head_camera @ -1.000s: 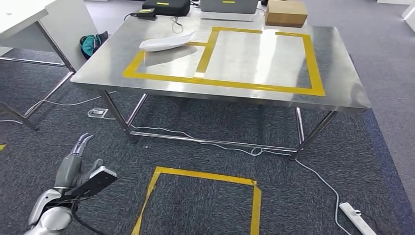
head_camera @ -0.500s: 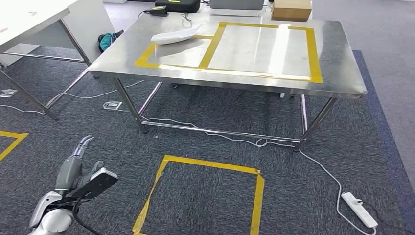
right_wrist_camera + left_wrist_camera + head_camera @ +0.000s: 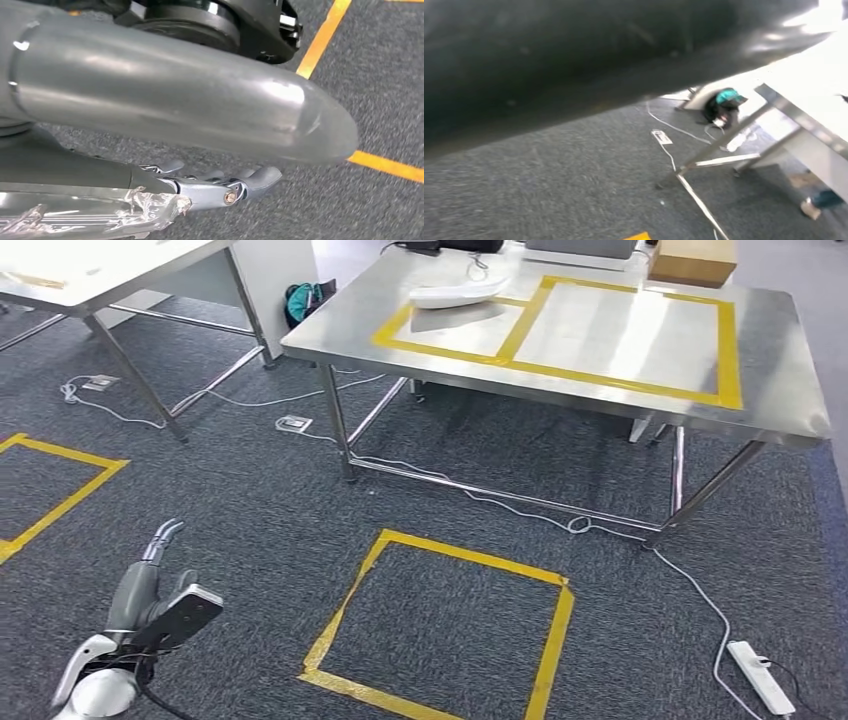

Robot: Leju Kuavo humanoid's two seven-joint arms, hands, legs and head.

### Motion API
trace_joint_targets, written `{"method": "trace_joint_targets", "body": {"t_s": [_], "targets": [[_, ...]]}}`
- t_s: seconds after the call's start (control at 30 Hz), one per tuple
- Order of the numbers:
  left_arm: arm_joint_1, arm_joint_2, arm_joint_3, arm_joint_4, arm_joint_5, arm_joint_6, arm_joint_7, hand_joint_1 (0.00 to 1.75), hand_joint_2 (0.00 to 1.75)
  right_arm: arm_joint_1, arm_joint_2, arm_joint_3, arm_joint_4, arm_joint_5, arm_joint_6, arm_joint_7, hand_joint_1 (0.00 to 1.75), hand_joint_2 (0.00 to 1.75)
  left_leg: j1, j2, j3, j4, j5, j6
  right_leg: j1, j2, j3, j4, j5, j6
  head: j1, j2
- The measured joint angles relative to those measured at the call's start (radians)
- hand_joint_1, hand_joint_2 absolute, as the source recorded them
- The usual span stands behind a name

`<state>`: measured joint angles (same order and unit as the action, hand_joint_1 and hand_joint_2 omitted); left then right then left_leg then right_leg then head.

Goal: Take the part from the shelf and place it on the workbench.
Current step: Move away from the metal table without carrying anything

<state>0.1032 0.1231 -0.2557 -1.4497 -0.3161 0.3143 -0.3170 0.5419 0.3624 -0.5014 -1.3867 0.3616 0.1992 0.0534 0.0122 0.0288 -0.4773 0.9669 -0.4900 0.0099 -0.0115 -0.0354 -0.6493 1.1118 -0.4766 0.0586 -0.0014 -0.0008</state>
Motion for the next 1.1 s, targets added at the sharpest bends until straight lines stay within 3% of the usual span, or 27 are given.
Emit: {"method": "trace_joint_targets", "body": {"t_s": [0.07, 0.1, 0.13, 0.2, 0.27, 0.33, 0.5, 0.57, 0.67, 0.7, 0.73, 0.8, 0.87, 0.9, 0.97, 1.03, 1.1], "targets": [[0.019, 0.0, 0.008, -0.013, 0.037, 0.011, -0.001, 0.0, 0.0, -0.002, 0.0, -0.001, 0.004, 0.017, 0.009, -0.002, 0.0, 0.0, -0.006, -0.021, -0.019, 0.0, 0.015, 0.006, 0.002, 0.027, -0.047, 0.136, -0.077, -0.002, 0.003, 0.0], [0.036, 0.0, 0.015, -0.024, 0.06, 0.019, -0.001, 0.0, 0.0, -0.005, 0.0, -0.002, 0.008, 0.029, 0.013, -0.005, 0.0, 0.0, -0.009, -0.031, -0.027, 0.001, 0.022, 0.008, 0.004, 0.031, -0.056, 0.177, -0.094, -0.006, 0.004, 0.0], [0.055, 0.0, 0.023, -0.037, 0.079, 0.026, -0.002, 0.0, 0.0, -0.008, 0.0, -0.004, 0.013, 0.042, 0.018, -0.009, 0.0, 0.0, -0.013, -0.041, -0.033, 0.001, 0.028, 0.008, 0.007, 0.033, -0.046, 0.179, -0.091, -0.012, 0.004, 0.0], [0.085, 0.0, 0.039, -0.063, 0.1, 0.035, -0.004, 0.0, 0.0, -0.016, 0.0, -0.011, 0.024, 0.066, 0.025, -0.023, 0.0, 0.0, -0.017, -0.064, -0.041, 0.001, 0.037, 0.008, 0.013, 0.05, 0.031, 0.068, -0.041, -0.029, 0.004, 0.0], [0.101, 0.0, 0.052, -0.086, 0.111, 0.041, -0.006, 0.0, 0.0, -0.026, 0.0, -0.02, 0.032, 0.083, 0.033, -0.038, 0.0, 0.0, -0.019, -0.088, -0.047, 0.003, 0.045, 0.004, 0.016, 0.089, 0.112, -0.069, -0.006, -0.043, 0.003, 0.0], [0.11, 0.0, 0.06, -0.101, 0.116, 0.044, -0.006, 0.0, 0.0, -0.034, 0.0, -0.028, 0.038, 0.094, 0.036, -0.046, 0.0, 0.0, -0.017, -0.108, -0.057, 0.005, 0.052, -0.005, 0.018, 0.104, 0.136, -0.119, -0.006, -0.048, 0.002, 0.0], [0.116, 0.001, 0.065, -0.108, 0.117, 0.044, -0.006, 0.0, 0.0, -0.038, 0.0, -0.031, 0.042, 0.097, 0.037, -0.048, 0.0, 0.0, -0.012, -0.121, -0.063, 0.004, 0.057, -0.013, 0.021, 0.092, 0.134, -0.121, -0.004, -0.047, 0.002, 0.0], [0.123, 0.002, 0.07, -0.113, 0.117, 0.044, -0.006, 0.0, 0.0, -0.042, 0.0, -0.034, 0.043, 0.099, 0.038, -0.05, 0.0, 0.0, -0.012, -0.116, -0.073, 0.014, 0.049, -0.021, 0.02, 0.078, 0.137, -0.128, 0.004, -0.054, 0.0, 0.0], [0.135, 0.004, 0.08, -0.123, 0.118, 0.045, -0.007, 0.0, 0.0, -0.051, 0.0, -0.041, 0.052, 0.1, 0.04, -0.052, 0.0, 0.0, -0.009, -0.052, -0.179, 0.234, -0.066, -0.046, 0.012, 0.012, 0.132, -0.145, 0.027, -0.065, -0.009, 0.0], [0.136, 0.004, 0.081, -0.124, 0.118, 0.045, -0.007, 0.0, 0.0, -0.052, 0.0, -0.043, 0.054, 0.1, 0.041, -0.052, 0.0, 0.0, -0.006, -0.04, -0.199, 0.285, -0.083, -0.052, 0.012, -0.007, 0.127, -0.144, 0.028, -0.065, -0.011, 0.0], [0.138, 0.005, 0.082, -0.124, 0.118, 0.045, -0.007, 0.0, 0.0, -0.053, 0.0, -0.043, 0.056, 0.1, 0.041, -0.052, 0.0, 0.0, -0.004, -0.035, -0.182, 0.259, -0.062, -0.054, 0.012, -0.019, 0.125, -0.143, 0.029, -0.063, -0.011, 0.0], [0.138, 0.005, 0.083, -0.124, 0.118, 0.045, -0.007, 0.0, 0.0, -0.054, 0.0, -0.043, 0.058, 0.1, 0.042, -0.052, 0.0, 0.0, -0.002, 0.002, -0.103, 0.123, -0.001, -0.058, 0.012, -0.042, 0.123, -0.137, 0.027, -0.057, -0.011, 0.0], [0.136, 0.005, 0.083, -0.128, 0.118, 0.045, -0.007, 0.0, 0.0, -0.055, 0.0, -0.044, 0.059, 0.102, 0.043, -0.054, 0.0, 0.0, -0.005, 0.034, -0.048, 0.018, 0.031, -0.048, 0.017, -0.061, 0.12, -0.126, 0.022, -0.045, -0.009, 0.0], [0.136, 0.005, 0.084, -0.129, 0.118, 0.046, -0.007, 0.0, 0.0, -0.056, 0.0, -0.045, 0.059, 0.105, 0.045, -0.057, 0.0, 0.0, -0.008, 0.038, -0.043, 0.001, 0.033, -0.039, 0.019, -0.069, 0.12, -0.123, 0.021, -0.039, -0.007, 0.0], [0.142, 0.005, 0.088, -0.132, 0.119, 0.048, -0.008, 0.0, 0.0, -0.062, 0.0, -0.048, 0.06, 0.118, 0.052, -0.068, 0.0, 0.0, -0.011, 0.016, -0.05, 0.001, 0.038, -0.019, 0.017, -0.083, 0.122, -0.123, 0.021, -0.029, -0.005, 0.0], [0.149, 0.006, 0.094, -0.136, 0.122, 0.051, -0.009, 0.0, 0.0, -0.071, 0.0, -0.054, 0.065, 0.135, 0.061, -0.078, 0.0, 0.0, -0.008, -0.002, -0.055, -0.001, 0.046, -0.005, 0.012, -0.05, 0.109, -0.094, -0.005, -0.017, -0.003, 0.0], [0.152, 0.005, 0.098, -0.142, 0.126, 0.054, -0.01, 0.0, 0.0, -0.076, 0.0, -0.062, 0.074, 0.151, 0.067, -0.088, 0.0, 0.0, -0.006, -0.022, -0.062, -0.002, 0.053, 0.005, 0.01, 0.008, 0.062, 0.017, -0.074, -0.009, 0.001, 0.0]]}}
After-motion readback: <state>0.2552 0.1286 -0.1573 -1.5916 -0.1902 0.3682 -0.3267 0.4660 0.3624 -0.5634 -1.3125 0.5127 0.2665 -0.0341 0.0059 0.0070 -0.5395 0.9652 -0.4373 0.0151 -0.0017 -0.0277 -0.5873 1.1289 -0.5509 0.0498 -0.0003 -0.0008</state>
